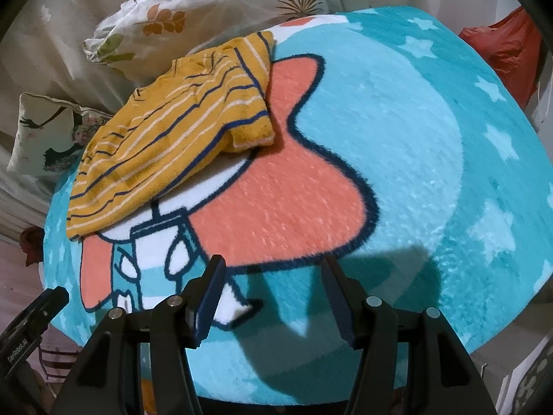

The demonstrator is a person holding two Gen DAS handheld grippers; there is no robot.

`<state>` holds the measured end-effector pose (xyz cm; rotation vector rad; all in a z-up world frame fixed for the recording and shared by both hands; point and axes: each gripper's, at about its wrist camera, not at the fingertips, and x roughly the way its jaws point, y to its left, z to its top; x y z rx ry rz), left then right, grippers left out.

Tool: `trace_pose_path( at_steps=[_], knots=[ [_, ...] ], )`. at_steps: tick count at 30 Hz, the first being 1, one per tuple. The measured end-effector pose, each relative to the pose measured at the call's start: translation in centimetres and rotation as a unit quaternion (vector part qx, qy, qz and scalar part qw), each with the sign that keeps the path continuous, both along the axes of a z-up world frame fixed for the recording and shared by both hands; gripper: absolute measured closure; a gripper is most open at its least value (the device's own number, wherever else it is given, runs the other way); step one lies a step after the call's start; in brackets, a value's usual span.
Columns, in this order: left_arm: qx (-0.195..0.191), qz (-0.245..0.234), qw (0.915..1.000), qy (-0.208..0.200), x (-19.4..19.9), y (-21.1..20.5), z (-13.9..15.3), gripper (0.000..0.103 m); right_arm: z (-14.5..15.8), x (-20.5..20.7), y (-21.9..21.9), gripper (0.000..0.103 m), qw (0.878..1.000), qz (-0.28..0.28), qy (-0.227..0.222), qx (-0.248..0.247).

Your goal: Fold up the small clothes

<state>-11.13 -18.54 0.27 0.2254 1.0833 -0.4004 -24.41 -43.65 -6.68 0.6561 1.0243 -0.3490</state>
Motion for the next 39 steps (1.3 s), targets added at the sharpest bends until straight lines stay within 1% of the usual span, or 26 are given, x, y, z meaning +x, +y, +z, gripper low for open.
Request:
trace_pose_path(
  at_steps=[17, 24, 39],
  knots=[
    [-0.001, 0.010, 0.9999, 0.003, -0.8, 1.6, -0.2, 0.033, -0.3, 0.0, 1.4, 0.039, 1.000, 0.012, 0.003, -0.001],
    [-0.001, 0.012, 0.9999, 0.004, -0.8, 1.5, -0.2, 0.032, -0.3, -0.1, 2.1, 0.039, 1.000, 0.015, 0.005, -0.003],
    [-0.012, 0.023, 0.9997, 0.001, -1.3, 3.8, -0.1, 0.031, 0.1, 0.3, 3.9, 0.038, 0.999, 0.034, 0.003, -0.014]
  ],
)
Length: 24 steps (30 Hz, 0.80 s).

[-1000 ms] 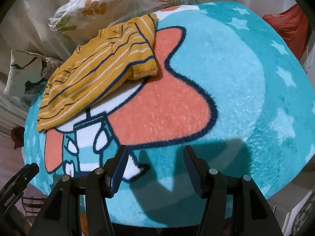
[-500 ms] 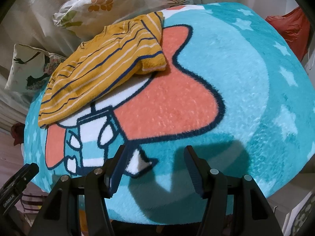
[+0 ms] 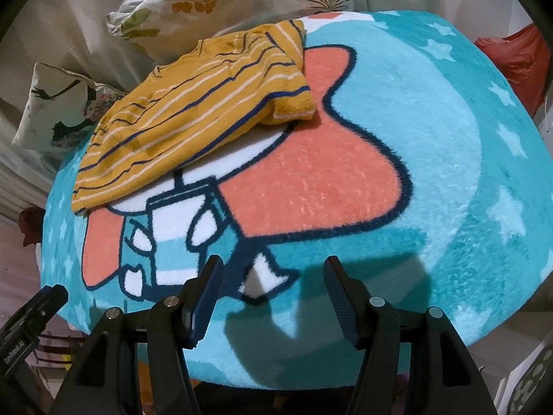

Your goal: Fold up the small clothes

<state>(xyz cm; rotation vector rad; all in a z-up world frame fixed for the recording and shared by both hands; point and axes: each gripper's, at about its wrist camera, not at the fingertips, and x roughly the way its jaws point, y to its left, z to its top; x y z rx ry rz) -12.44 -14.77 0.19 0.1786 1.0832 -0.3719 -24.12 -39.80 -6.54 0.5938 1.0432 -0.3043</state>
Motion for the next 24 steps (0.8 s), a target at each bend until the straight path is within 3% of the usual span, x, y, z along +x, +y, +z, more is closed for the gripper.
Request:
trace_pose_path(
  at_steps=[15, 24],
  knots=[
    [-0.009, 0.019, 0.9996, 0.020, -0.4, 2.2, -1.4, 0.030, -0.1, -0.1, 1.6, 0.037, 1.000, 0.018, 0.002, -0.008],
    [-0.030, 0.044, 0.9973, 0.052, 2.7, 4.1, -2.8, 0.030, 0.6, 1.3, 2.7, 0.037, 0.999, 0.030, 0.000, -0.031]
  ],
)
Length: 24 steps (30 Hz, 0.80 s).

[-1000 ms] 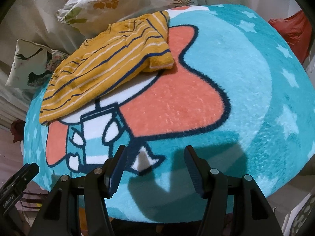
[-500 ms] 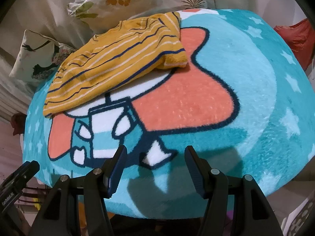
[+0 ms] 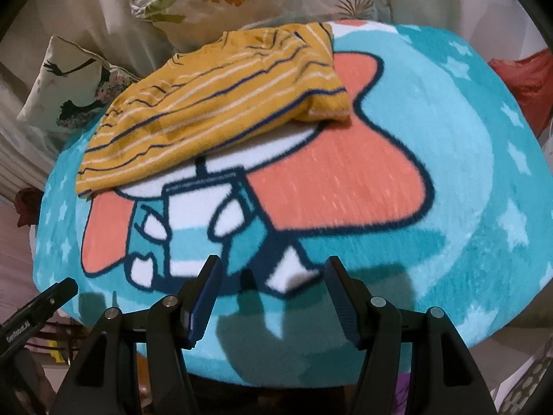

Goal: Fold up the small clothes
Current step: 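Grasp the sweater edge with the right gripper and lift it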

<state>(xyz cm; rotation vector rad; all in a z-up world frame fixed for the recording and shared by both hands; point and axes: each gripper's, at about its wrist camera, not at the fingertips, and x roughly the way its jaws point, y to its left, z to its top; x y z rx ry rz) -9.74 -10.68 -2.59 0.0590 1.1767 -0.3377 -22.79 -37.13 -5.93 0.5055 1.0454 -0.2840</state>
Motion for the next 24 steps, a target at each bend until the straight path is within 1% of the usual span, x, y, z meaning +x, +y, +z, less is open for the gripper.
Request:
trace_pose_path(
  at_steps=[5, 9, 14, 17, 21, 24],
  knots=[
    [0.000, 0.006, 0.9999, 0.010, 3.5, 2.1, -0.4, 0.030, 0.3, 3.2, 1.2, 0.037, 1.000, 0.002, 0.004, -0.003],
    [-0.003, 0.017, 0.9996, 0.021, 7.4, 4.9, -0.6, 0.030, 0.9, 7.5, 3.5, 0.037, 1.000, 0.017, 0.007, -0.006],
    [-0.008, 0.027, 0.9992, 0.028, 12.2, 8.1, -0.4, 0.030, 3.3, 15.2, 7.9, 0.037, 0.998, 0.057, -0.002, -0.016],
    [-0.014, 0.036, 0.9986, 0.036, 14.6, 9.9, -0.6, 0.030, 4.4, 20.4, 11.0, 0.036, 0.996, 0.091, -0.005, -0.020],
    [-0.024, 0.042, 0.9977, 0.048, 16.3, 11.8, -1.2, 0.031, 4.2, 27.1, 15.6, 0.036, 0.989, 0.140, 0.010, -0.040],
    [-0.025, 0.042, 0.9973, 0.055, 17.1, 12.7, -1.6, 0.030, 3.5, 30.4, 18.8, 0.036, 0.984, 0.170, 0.022, -0.051]
  ],
)
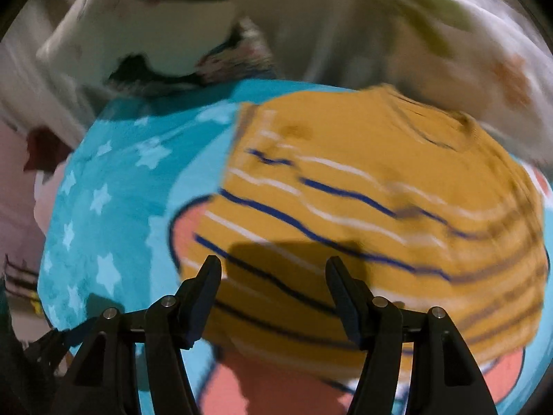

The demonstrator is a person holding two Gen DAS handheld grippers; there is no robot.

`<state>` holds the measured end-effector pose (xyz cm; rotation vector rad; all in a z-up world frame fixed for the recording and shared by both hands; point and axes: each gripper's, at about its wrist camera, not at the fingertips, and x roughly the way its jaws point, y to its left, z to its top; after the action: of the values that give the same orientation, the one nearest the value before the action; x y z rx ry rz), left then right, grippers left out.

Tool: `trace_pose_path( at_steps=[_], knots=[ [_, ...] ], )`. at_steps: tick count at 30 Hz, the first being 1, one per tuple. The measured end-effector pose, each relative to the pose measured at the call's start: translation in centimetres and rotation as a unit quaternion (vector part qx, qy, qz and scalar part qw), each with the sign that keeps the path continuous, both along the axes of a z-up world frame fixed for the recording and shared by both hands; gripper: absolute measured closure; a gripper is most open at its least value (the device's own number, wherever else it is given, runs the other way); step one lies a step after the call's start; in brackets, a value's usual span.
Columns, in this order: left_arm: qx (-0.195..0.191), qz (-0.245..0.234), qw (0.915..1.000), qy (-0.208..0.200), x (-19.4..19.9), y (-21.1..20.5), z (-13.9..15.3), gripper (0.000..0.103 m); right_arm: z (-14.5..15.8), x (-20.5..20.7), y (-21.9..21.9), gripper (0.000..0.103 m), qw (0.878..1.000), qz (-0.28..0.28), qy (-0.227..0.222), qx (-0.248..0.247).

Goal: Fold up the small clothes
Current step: 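Grasp the sweater edge with the right gripper and lift it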

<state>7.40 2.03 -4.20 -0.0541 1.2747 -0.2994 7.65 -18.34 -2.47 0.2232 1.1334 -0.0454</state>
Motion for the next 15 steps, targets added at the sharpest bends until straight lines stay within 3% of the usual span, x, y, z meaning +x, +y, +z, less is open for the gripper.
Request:
trace_pose_path(
  at_steps=[4, 7, 12, 15],
  knots=[
    [0.000, 0.003, 1.0000, 0.005, 0.5, 1.1, -0.4, 0.031, -1.5, 3.4, 3.1, 0.033, 0.999, 0.019, 0.017, -0.048],
    [-0.003, 0.007, 0.9999, 0.011, 0.9, 1.8, -0.9, 0.030, -2.8, 5.0, 4.7, 0.033, 0.992, 0.019, 0.030, -0.118],
    [-0.012, 0.011, 0.9996, 0.022, 1.6, 2.3, -1.6, 0.030, -4.5, 5.8, 6.7, 0.031, 0.977, 0.027, 0.041, -0.207],
    [-0.011, 0.009, 0.9997, 0.020, 1.7, 2.0, -1.7, 0.030, -4.6, 5.6, 7.5, 0.037, 0.971, 0.037, 0.028, -0.235]
  ],
)
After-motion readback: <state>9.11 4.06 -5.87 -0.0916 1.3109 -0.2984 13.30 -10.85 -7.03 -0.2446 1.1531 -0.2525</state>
